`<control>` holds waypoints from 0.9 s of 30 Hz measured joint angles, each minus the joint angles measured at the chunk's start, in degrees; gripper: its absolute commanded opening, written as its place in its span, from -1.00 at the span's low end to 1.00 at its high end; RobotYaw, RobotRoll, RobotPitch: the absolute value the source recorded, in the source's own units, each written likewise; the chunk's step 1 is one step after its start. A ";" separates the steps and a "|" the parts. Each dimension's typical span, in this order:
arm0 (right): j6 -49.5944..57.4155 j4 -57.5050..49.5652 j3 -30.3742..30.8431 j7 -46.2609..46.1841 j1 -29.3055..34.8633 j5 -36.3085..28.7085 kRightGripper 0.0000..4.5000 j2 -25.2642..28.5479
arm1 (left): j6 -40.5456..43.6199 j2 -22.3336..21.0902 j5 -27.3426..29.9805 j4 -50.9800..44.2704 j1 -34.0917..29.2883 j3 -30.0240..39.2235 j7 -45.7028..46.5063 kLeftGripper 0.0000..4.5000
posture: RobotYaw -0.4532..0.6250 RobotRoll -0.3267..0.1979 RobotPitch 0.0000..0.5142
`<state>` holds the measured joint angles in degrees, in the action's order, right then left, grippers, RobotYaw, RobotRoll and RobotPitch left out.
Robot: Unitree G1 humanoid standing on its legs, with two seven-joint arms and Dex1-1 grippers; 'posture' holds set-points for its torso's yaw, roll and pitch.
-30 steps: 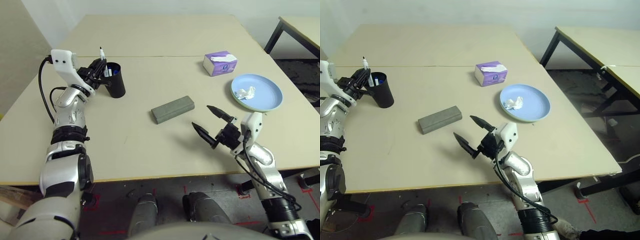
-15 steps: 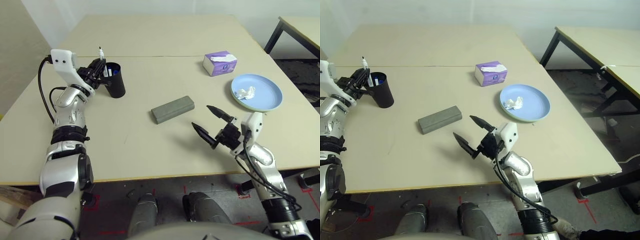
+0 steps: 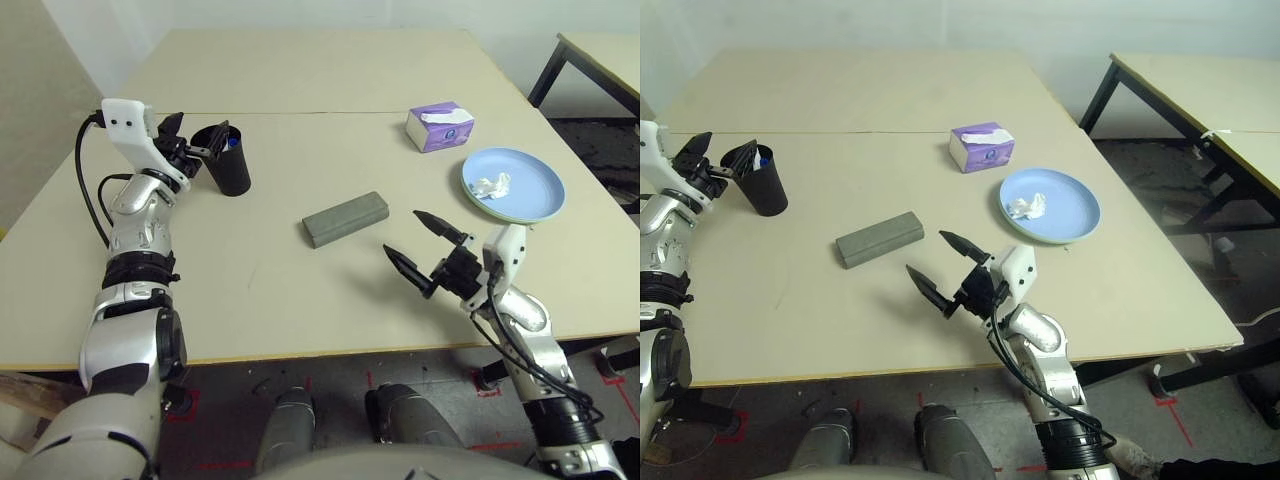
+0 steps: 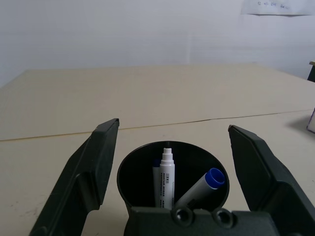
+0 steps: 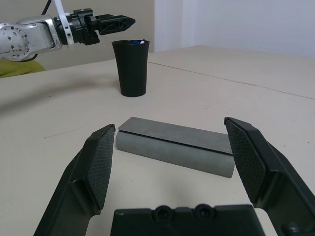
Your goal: Organize and tidy the items on the table.
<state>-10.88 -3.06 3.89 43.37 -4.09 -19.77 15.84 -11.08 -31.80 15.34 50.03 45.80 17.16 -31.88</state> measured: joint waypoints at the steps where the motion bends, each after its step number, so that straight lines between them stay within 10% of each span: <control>1: 0.00 0.00 -0.02 0.00 0.00 -0.01 1.00 0.00 | 0.00 -0.18 0.06 -0.02 0.00 0.01 -0.08 0.98 | -0.39 0.25 -0.57; 14: 0.25 0.07 -8.95 -5.86 -1.42 -1.15 1.00 2.23 | 4.24 -6.03 8.12 -15.50 -16.63 9.70 -2.61 0.98 | -0.33 0.25 -0.57; 19: -1.57 4.95 -18.43 -11.25 1.70 -0.45 1.00 5.57 | 8.00 -4.48 10.65 -27.08 -32.87 13.45 -1.23 0.98 | -0.30 0.25 -0.56; 27: -5.79 17.56 -28.82 -18.05 2.31 0.42 1.00 9.48 | 11.26 -0.04 11.62 -36.81 -41.69 13.38 1.87 0.98 | -0.30 0.25 -0.57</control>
<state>-16.67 14.50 -24.93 25.31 -1.78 -19.35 25.31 0.17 -31.84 26.96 13.22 4.11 30.54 -30.00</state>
